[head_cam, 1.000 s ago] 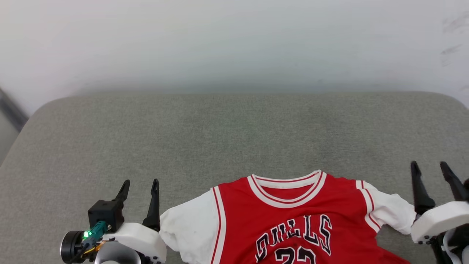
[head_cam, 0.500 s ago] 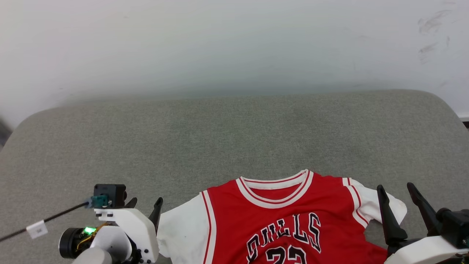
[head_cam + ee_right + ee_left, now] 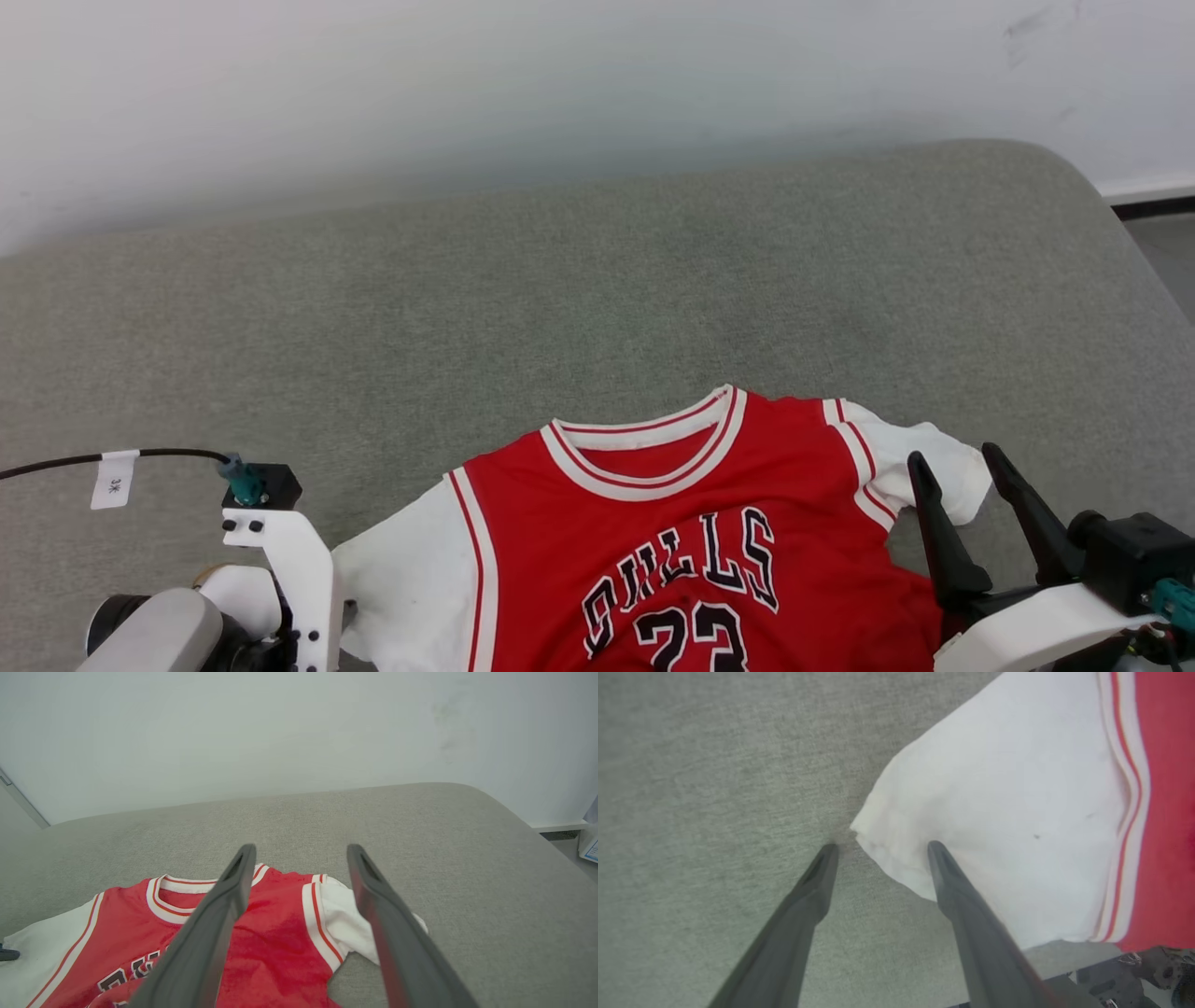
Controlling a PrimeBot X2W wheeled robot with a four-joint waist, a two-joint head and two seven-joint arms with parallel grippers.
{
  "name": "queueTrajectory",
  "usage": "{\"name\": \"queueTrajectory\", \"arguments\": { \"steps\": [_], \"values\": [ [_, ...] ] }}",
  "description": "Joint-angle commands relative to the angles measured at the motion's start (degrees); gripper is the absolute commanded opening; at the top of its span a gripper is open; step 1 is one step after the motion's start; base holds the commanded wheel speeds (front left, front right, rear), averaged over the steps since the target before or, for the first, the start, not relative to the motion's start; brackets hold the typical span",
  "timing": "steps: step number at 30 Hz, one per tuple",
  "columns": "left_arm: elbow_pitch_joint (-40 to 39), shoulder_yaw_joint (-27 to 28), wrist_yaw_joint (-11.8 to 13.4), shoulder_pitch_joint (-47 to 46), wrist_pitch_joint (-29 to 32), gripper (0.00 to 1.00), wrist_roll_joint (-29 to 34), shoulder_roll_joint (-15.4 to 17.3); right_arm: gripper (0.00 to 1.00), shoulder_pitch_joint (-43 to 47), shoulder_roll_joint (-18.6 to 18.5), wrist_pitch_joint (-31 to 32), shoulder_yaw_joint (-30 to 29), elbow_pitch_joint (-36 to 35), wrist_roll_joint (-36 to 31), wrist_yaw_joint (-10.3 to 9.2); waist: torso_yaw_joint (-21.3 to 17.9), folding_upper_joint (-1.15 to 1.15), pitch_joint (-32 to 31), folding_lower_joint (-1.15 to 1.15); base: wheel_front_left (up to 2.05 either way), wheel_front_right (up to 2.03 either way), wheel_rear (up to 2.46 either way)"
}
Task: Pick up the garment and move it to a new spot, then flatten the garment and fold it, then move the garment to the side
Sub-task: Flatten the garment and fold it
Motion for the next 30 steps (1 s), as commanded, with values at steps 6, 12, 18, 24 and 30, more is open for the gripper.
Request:
{"name": "queueTrajectory", "arguments": {
  "steps": [6, 12, 18, 24, 30],
  "values": [
    [3.4, -2.5, -1.8, -0.7, 2.4, 1.0, -1.4, -3.5, 1.0, -1.9, 0.5, -1.3, 0.4, 1.7, 1.5, -0.02, -2.1, 0.0, 4.7, 0.0, 0.0, 0.0, 0.0],
    [5.6, -2.8, -3.2, 0.5, -3.0, 0.0, -1.0, -6.3, 1.0, -2.1, 0.5, -0.5, -1.6, 3.4, 2.6, -0.02, -0.7, 0.0, 3.3, 0.0, 0.0, 0.0, 0.0],
    [1.8, -0.1, 0.1, 0.1, -14.7, 0.0, 3.7, -5.5, 1.0, -1.2, -1.3, 5.3, -8.5, 6.9, 7.4, -0.02, 2.3, 0.0, -0.4, 0.0, 0.0, 0.0, 0.0],
    [-2.5, 1.0, 2.2, 0.4, -20.5, 0.0, 6.1, -5.6, 1.0, -3.1, -3.9, 12.7, -14.5, 14.1, 11.1, -0.02, 4.4, 0.0, -1.1, 0.0, 0.0, 0.0, 0.0],
    [-9.2, 1.2, 3.8, -1.0, -23.8, 0.0, 8.8, -5.4, 1.0, -10.3, -8.0, 24.6, -17.0, 24.2, 13.5, -0.01, 6.6, 0.0, 1.8, 0.0, 0.0, 0.0, 0.0]
  ]
}}
